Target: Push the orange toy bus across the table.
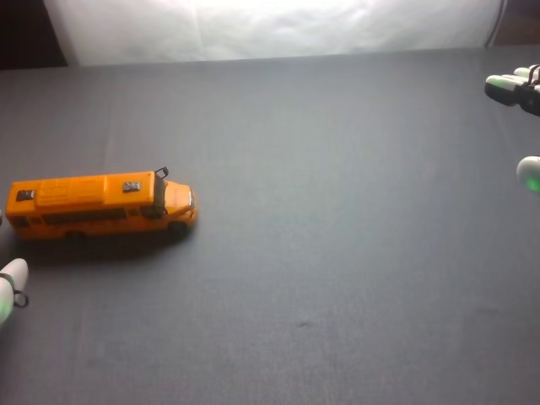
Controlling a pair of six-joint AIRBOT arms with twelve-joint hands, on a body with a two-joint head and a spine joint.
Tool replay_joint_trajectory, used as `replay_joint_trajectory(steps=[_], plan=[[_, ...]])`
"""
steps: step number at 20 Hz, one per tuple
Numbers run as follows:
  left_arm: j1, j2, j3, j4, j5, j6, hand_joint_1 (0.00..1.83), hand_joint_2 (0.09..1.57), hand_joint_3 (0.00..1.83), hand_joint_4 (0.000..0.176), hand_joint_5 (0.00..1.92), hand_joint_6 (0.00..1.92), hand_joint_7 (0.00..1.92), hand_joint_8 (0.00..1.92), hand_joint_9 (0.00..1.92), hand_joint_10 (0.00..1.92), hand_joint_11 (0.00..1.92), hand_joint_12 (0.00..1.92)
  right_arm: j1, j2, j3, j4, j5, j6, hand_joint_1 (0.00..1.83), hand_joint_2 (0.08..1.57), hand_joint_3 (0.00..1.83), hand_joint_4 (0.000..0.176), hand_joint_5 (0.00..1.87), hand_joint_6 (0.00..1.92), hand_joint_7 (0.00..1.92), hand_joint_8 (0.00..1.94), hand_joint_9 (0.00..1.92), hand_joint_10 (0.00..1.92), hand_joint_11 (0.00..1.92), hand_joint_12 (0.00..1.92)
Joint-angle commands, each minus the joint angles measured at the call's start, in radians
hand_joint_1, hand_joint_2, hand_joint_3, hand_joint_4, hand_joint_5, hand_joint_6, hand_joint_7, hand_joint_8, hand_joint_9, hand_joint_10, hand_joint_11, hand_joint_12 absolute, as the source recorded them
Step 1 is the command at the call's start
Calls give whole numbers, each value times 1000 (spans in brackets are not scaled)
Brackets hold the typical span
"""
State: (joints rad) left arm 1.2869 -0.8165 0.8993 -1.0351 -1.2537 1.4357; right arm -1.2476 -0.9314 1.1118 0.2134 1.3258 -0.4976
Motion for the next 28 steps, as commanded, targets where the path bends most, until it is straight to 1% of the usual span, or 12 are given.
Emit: replay_joint_trajectory(steps=[1, 3, 4, 5, 7, 12, 13, 15, 17, 18, 19, 28], plan=[[-11, -4, 2, 40, -118, -5, 63, 1506, 0, 17, 238, 0, 255, 0, 194, 0, 93, 108, 4, 0, 5, 13, 126, 6, 408, 1415, 1, 0, 275, 0, 276, 0, 178, 0, 53, 223], [-18, -6, -1, 52, -126, -5, 20, 1506, 1, 24, 221, 0, 235, 1, 184, 0, 84, 108, 4, 0, 5, 13, 125, 6, 407, 1411, 0, 0, 277, 0, 279, 1, 187, 3, 70, 211], [-24, -8, -1, 61, -126, -5, 3, 1501, 0, 34, 218, 0, 234, 1, 185, 1, 98, 117, 4, 0, 5, 12, 125, 6, 388, 1413, 0, 0, 279, 0, 283, 1, 194, 4, 88, 207], [-27, -10, -1, 66, -126, -5, 0, 1503, 0, 32, 217, 0, 234, 1, 186, 1, 112, 124, 4, 0, 5, 12, 125, 6, 380, 1408, 0, 0, 280, 1, 284, 1, 189, 1, 85, 202], [-34, -16, -2, 78, -127, -5, 0, 1487, 0, 40, 228, 4, 251, 7, 199, 6, 121, 130, 4, 0, 5, 12, 125, 6, 361, 1410, 0, 0, 288, 2, 292, 3, 200, 3, 96, 200], [-39, -27, -7, 92, -131, -6, 2, 1502, 2, 5, 254, 11, 275, 12, 226, 12, 147, 148, 4, -1, 5, 11, 123, 6, 349, 1412, 0, 0, 283, 0, 282, 0, 183, 0, 95, 179], [-39, -31, -12, 99, -138, -8, 47, 1510, 1, 18, 249, 5, 286, 9, 234, 9, 139, 153, 4, -1, 5, 11, 123, 6, 347, 1410, 0, 0, 275, 0, 280, 0, 188, 2, 98, 180], [-40, -38, -18, 114, -142, -11, 82, 1532, 1, 15, 239, 3, 302, 2, 239, 2, 133, 196, 4, -1, 5, 11, 123, 6, 361, 1412, 0, 0, 274, 1, 291, 3, 200, 4, 102, 172], [-43, -49, -18, 123, -143, -25, 56, 1527, 0, 0, 255, 0, 317, 2, 257, 1, 58, 473, 4, -1, 5, 11, 123, 6, 367, 1412, 0, 0, 282, 4, 292, 2, 196, 2, 100, 166], [-43, -54, -18, 128, -143, -35, 67, 1529, 0, 0, 254, 2, 317, 1, 259, 0, 11, 595, 4, -1, 5, 11, 123, 6, 375, 1411, 0, 0, 285, 4, 295, 3, 205, 4, 115, 170], [-44, -59, -18, 136, -144, -43, 73, 1533, 1, 0, 258, 4, 314, 0, 258, 0, 1, 619, 4, -1, 5, 11, 123, 6, 375, 1411, 0, 0, 290, 6, 300, 4, 205, 4, 117, 170], [-98, -107, -17, 215, -128, -44, 4, 1536, 3, 0, 265, 1, 266, 0, 188, 1, 0, 408, 4, -1, 5, 12, 123, 6, 388, 1414, 1, 0, 280, 0, 293, 0, 215, 3, 128, 158]])
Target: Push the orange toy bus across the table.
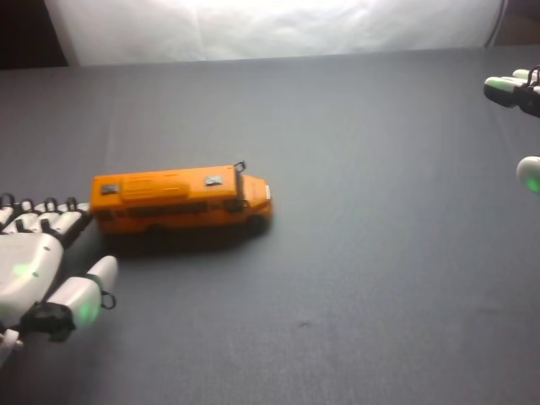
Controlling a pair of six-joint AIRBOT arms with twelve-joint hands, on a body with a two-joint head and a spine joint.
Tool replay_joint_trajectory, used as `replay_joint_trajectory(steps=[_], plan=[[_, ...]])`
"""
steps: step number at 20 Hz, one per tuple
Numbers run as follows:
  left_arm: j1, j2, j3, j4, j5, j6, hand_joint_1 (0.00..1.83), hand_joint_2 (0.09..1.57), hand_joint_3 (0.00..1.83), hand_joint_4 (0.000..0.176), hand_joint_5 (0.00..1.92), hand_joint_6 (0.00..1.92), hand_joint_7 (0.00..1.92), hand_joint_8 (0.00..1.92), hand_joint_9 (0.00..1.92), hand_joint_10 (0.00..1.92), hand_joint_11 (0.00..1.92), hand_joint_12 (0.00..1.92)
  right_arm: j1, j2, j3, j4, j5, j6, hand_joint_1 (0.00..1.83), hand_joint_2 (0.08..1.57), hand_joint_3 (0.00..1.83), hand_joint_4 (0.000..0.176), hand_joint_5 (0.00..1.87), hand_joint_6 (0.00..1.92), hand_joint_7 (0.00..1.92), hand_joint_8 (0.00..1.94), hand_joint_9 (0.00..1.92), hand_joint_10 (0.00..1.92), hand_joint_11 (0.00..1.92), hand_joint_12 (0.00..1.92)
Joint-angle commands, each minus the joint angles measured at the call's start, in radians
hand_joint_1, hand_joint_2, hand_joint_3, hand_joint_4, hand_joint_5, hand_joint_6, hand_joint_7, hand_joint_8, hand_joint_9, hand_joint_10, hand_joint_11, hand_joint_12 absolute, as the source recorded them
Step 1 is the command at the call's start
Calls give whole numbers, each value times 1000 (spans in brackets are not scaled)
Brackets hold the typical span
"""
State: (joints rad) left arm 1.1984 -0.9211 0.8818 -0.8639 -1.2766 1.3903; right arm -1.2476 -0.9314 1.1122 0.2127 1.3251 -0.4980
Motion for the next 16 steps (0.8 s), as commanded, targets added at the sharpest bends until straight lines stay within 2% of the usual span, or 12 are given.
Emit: replay_joint_trajectory(steps=[1, 3, 4, 14, 16], plan=[[-16, -6, 1, 52, -103, 1, 0, 1536, 2, 0, 255, 0, 259, 0, 183, 1, 0, 403, 4, -1, 4, 12, 124, 7, 390, 1411, 0, 0, 282, 1, 297, 2, 215, 3, 124, 156], [-22, -9, 2, 58, -101, 1, 31, 1546, 1, 0, 252, 3, 267, 2, 197, 3, 0, 463, 4, -2, 4, 12, 124, 7, 392, 1415, 1, 0, 287, 3, 300, 3, 212, 3, 130, 158], [-25, -11, 2, 62, -101, 1, 5, 1534, 0, 0, 232, 1, 244, 1, 177, 1, 0, 413, 4, -2, 4, 12, 124, 7, 393, 1416, 1, 0, 280, 0, 298, 1, 211, 3, 127, 156], [-27, -8, -3, 74, -111, 0, 6, 1540, 1, 0, 278, 5, 271, 3, 189, 3, 0, 442, 4, -2, 4, 13, 124, 7, 417, 1413, 0, 0, 280, 2, 299, 2, 229, 7, 144, 169], [-27, -7, -5, 79, -114, 0, 0, 1544, 1, 0, 261, 2, 256, 2, 181, 0, 0, 389, 4, -2, 4, 13, 124, 7, 416, 1418, 0, 0, 286, 1, 302, 0, 235, 3, 142, 175]])
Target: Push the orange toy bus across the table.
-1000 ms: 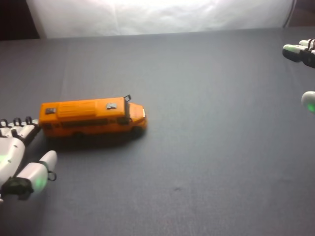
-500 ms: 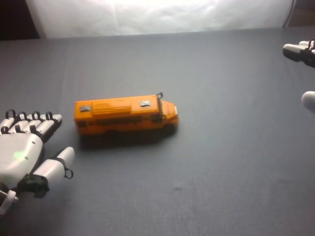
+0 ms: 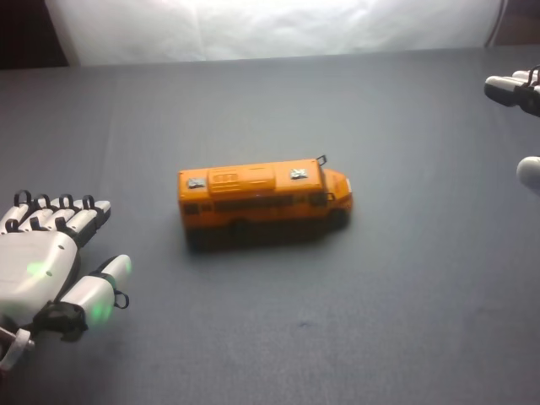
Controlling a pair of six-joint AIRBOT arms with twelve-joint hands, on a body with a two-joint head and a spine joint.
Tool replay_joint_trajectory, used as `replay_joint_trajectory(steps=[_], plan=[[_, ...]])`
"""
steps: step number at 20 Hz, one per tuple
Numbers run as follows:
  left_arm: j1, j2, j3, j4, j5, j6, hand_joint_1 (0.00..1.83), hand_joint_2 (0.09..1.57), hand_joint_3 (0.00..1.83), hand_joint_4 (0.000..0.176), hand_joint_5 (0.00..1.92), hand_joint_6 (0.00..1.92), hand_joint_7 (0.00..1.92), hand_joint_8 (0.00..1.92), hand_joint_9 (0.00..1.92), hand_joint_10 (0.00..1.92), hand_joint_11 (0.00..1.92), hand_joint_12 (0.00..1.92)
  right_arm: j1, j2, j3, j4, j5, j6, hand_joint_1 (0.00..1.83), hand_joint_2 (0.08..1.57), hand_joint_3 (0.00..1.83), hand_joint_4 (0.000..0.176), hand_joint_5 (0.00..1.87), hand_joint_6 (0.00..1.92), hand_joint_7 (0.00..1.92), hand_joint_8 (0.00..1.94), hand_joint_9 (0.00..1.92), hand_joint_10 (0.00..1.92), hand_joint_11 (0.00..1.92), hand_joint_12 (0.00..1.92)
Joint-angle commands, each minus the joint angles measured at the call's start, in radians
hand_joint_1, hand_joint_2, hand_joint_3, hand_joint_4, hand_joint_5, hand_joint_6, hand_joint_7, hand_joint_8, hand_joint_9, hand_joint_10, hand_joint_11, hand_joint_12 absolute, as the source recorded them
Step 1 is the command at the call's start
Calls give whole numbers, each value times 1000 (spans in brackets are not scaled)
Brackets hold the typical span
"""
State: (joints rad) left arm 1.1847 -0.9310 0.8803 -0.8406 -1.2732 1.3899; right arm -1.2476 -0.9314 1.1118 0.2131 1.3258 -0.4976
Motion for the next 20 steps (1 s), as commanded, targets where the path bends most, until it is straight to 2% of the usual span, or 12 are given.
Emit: replay_joint_trajectory(steps=[1, 4, 5, 6, 8, 11, 12, 14, 15, 16, 19, 20], plan=[[-14, 4, -5, 57, -119, -1, 0, 1546, 1, 0, 262, 1, 262, 2, 187, 2, 0, 412, 4, -2, 4, 13, 123, 6, 392, 1420, 2, 0, 273, 1, 294, 0, 231, 1, 143, 181], [-14, 16, -14, 81, -150, -32, 44, 1533, 0, 0, 267, 2, 280, 1, 226, 4, 0, 526, 4, -2, 4, 13, 124, 6, 373, 1410, 0, 0, 286, 5, 294, 3, 195, 2, 101, 168], [-13, 24, -17, 102, -164, -58, 44, 1533, 0, 0, 267, 2, 280, 1, 226, 4, 0, 526, 4, -2, 4, 13, 124, 6, 373, 1410, 0, 0, 286, 5, 294, 3, 195, 2, 101, 168], [-10, 30, -17, 124, -179, -93, 21, 1534, 2, 0, 298, 5, 289, 2, 256, 7, 0, 634, 4, -2, 3, 14, 124, 7, 395, 1410, 0, 0, 283, 1, 283, 0, 196, 1, 99, 170], [0, 44, -19, 174, -223, -172, 31, 1538, 2, 0, 316, 7, 308, 6, 274, 9, 0, 684, 4, -1, 2, 16, 142, 10, 398, 1411, 0, 0, 281, 0, 283, 1, 190, 0, 84, 165], [8, 72, -20, 255, -300, -279, 0, 1402, 0, 0, 329, 8, 336, 10, 265, 13, 20, 542, 4, 7, -1, 25, 187, 10, 443, 1414, 0, 0, 301, 4, 305, 4, 229, 7, 119, 182], [8, 81, -20, 282, -329, -307, 0, 1402, 0, 0, 329, 8, 336, 10, 265, 13, 20, 542, 4, 9, -3, 29, 204, 10, 443, 1414, 0, 0, 301, 4, 305, 4, 229, 7, 119, 182], [8, 93, -22, 322, -378, -342, 0, 1387, 0, 0, 339, 4, 357, 7, 257, 3, 0, 421, 4, 12, -6, 31, 230, 10, 360, 1420, 4, 0, 284, 3, 282, 2, 215, 0, 100, 177], [8, 98, -27, 331, -395, -342, 0, 1384, 0, 0, 326, 1, 341, 4, 242, 1, 0, 382, 4, 12, -6, 31, 232, 10, 330, 1412, 1, 7, 287, 3, 279, 1, 214, 0, 101, 178], [9, 99, -30, 343, -413, -342, 0, 1434, 0, 0, 334, 2, 342, 3, 262, 4, 11, 472, 4, 12, -6, 31, 232, 10, 338, 1408, 0, 0, 294, 3, 292, 4, 223, 3, 113, 185], [9, 106, -40, 371, -437, -342, 0, 1474, 8, 0, 325, 3, 322, 1, 248, 1, 0, 448, 4, 12, -11, 29, 245, 10, 369, 1414, 0, 0, 295, 2, 289, 1, 219, 0, 100, 178], [9, 107, -41, 372, -437, -341, 0, 1491, 14, 0, 324, 3, 321, 2, 249, 2, 0, 442, 4, 12, -12, 29, 253, 10, 341, 1414, 1, 14, 286, 1, 278, 1, 215, 0, 97, 172]])
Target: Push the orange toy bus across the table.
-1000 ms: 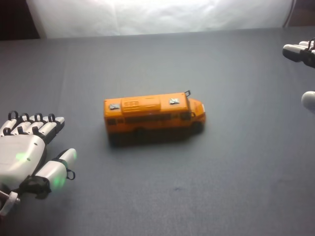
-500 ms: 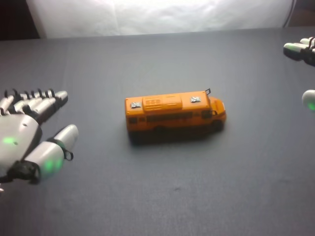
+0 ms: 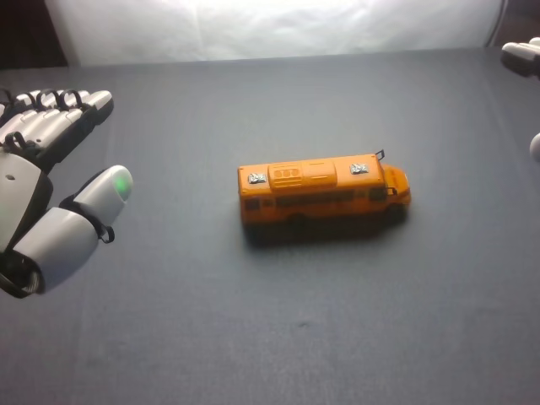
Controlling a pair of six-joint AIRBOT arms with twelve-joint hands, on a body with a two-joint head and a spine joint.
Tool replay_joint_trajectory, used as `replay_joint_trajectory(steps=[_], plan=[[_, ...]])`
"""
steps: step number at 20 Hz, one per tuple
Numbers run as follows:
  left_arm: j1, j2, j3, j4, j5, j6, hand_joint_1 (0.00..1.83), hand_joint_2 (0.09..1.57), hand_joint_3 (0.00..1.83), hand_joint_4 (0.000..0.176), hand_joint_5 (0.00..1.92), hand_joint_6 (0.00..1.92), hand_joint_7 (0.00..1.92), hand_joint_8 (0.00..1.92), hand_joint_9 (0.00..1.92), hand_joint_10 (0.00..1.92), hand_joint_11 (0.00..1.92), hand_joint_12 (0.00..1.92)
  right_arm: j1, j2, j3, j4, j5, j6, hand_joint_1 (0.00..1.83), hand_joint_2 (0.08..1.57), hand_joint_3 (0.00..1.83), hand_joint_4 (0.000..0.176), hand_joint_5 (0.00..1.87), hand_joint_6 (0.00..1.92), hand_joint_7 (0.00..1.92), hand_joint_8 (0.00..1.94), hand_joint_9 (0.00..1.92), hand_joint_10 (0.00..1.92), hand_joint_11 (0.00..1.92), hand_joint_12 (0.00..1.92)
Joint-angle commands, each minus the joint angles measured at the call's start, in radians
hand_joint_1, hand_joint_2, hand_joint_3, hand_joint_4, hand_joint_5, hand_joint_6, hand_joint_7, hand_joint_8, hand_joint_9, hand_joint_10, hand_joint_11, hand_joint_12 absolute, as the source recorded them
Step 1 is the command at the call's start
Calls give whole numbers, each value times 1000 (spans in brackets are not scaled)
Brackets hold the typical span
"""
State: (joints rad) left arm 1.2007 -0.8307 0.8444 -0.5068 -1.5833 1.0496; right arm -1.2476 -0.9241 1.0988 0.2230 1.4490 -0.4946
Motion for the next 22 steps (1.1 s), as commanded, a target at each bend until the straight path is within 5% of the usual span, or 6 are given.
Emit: replay_joint_trajectory(steps=[1, 7, 11, 13, 19, 22], plan=[[-7, 7, -1, 33, -108, 1, 0, 1457, 0, 0, 341, 4, 350, 6, 264, 4, 0, 461, 4, 5, 1, 19, 133, 7, 333, 1424, 5, 23, 289, 3, 277, 2, 210, 0, 91, 167], [-9, 6, 6, 36, -66, 1, 0, 1388, 3, 0, 344, 3, 369, 2, 275, 5, 4, 425, 4, 11, -1, 7, 150, 7, 330, 1408, 0, 41, 315, 6, 290, 4, 205, 2, 78, 158], [-9, 6, 5, 42, -61, 1, 0, 1414, 0, 0, 369, 8, 367, 2, 254, 0, 0, 419, 4, 15, -2, 6, 161, 7, 364, 1417, 0, 15, 337, 4, 316, 3, 229, 4, 77, 173], [-16, 6, 3, 49, -28, 27, 0, 1408, 0, 0, 373, 8, 361, 0, 264, 4, 17, 431, 4, 15, -3, 6, 161, 7, 353, 1416, 0, 18, 338, 2, 318, 2, 240, 6, 100, 188], [-135, -52, 70, 39, 353, 218, 34, 1431, 0, 0, 313, 0, 320, 0, 272, 0, 124, 262, 4, 15, -1, 6, 151, 6, 355, 1413, 1, 22, 331, 1, 319, 1, 234, 1, 69, 239], [-163, -84, 95, 39, 431, 240, 32, 1430, 0, 0, 312, 0, 320, 0, 272, 0, 146, 210, 4, 15, -2, 6, 150, 6, 356, 1413, 1, 21, 332, 1, 320, 1, 234, 1, 69, 239]])
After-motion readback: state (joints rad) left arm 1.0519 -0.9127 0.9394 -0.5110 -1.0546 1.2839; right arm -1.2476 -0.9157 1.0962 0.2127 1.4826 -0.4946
